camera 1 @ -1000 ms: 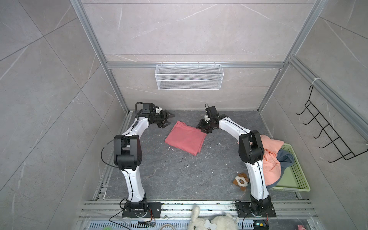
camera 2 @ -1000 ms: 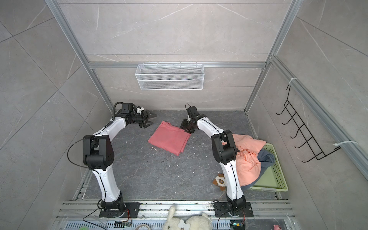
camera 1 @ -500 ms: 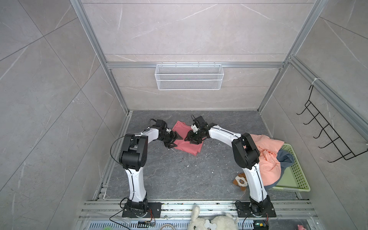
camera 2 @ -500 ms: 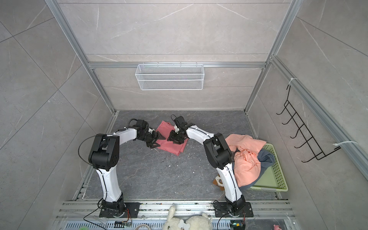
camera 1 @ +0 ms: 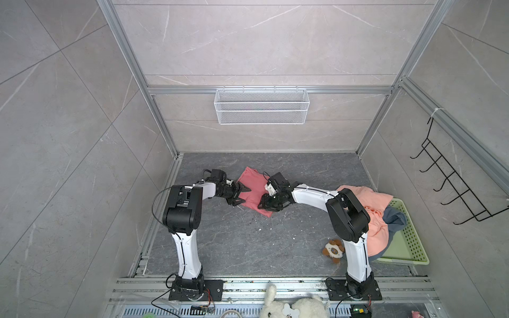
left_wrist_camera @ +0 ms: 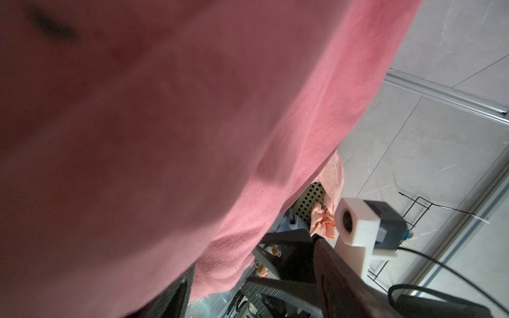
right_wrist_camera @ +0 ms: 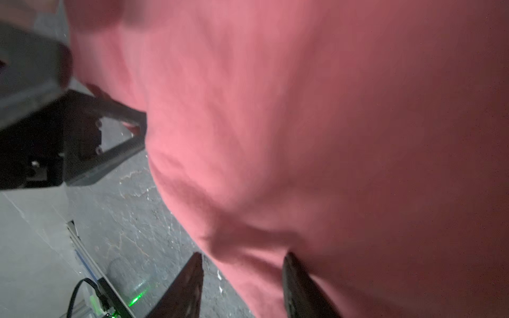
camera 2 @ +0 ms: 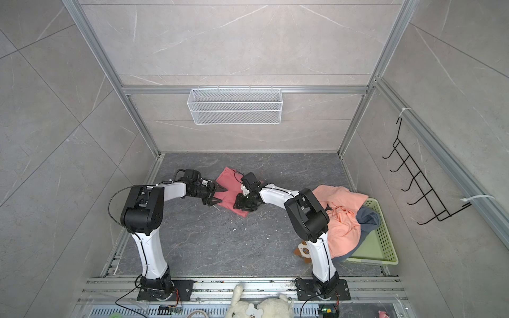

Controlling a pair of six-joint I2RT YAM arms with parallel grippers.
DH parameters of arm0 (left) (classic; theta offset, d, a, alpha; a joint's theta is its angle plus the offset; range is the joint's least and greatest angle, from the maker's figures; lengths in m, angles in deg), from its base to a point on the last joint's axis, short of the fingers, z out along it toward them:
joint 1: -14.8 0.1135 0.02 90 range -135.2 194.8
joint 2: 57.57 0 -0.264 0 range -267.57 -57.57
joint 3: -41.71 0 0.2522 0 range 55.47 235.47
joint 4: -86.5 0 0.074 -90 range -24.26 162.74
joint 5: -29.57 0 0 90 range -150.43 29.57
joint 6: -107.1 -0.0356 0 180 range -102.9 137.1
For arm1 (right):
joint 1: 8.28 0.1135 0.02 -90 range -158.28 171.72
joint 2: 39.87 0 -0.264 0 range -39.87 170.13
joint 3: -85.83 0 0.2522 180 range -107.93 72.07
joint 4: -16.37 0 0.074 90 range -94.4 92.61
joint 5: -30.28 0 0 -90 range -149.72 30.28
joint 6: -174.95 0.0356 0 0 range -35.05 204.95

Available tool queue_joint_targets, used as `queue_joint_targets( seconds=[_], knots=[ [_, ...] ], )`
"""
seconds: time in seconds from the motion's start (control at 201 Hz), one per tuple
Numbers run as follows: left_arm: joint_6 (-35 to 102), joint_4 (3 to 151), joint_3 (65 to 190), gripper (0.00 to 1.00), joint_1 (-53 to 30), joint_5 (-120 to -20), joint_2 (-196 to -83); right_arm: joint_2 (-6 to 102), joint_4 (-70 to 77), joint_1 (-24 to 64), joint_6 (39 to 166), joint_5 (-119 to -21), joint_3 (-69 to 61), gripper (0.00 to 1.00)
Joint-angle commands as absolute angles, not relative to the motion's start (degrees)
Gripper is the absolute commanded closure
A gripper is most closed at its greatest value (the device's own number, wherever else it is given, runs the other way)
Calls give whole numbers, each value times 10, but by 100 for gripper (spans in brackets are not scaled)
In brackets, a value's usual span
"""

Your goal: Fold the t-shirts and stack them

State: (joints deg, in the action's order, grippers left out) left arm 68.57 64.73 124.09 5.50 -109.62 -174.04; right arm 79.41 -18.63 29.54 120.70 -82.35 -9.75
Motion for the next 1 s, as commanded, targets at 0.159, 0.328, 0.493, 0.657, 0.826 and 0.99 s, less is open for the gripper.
queue_joint_targets(
  seconds=[0.159, 0.328, 0.493, 0.657, 0.826, 0.99],
  knots=[
    [736, 699, 1219, 28, 53, -1047, -1758, 770, -262, 352, 1126, -734, -77, 52],
    [729, 700, 1208, 28, 55, -1048, -1736, 779, -249, 353, 1142, -725, -52, 55],
    [707, 685, 1225, 28, 58, -1055, -1705, 760, -223, 353, 1159, -732, -13, 55],
    [719, 699, 1243, 28, 57, -1078, -1687, 746, -221, 354, 1162, -724, 8, 55],
    [741, 699, 1249, 28, 43, -1098, -1680, 744, -216, 354, 1171, -720, 11, 55],
    [746, 701, 1230, 28, 2, -1110, -1685, 750, -217, 354, 1175, -722, 6, 55]
  ],
)
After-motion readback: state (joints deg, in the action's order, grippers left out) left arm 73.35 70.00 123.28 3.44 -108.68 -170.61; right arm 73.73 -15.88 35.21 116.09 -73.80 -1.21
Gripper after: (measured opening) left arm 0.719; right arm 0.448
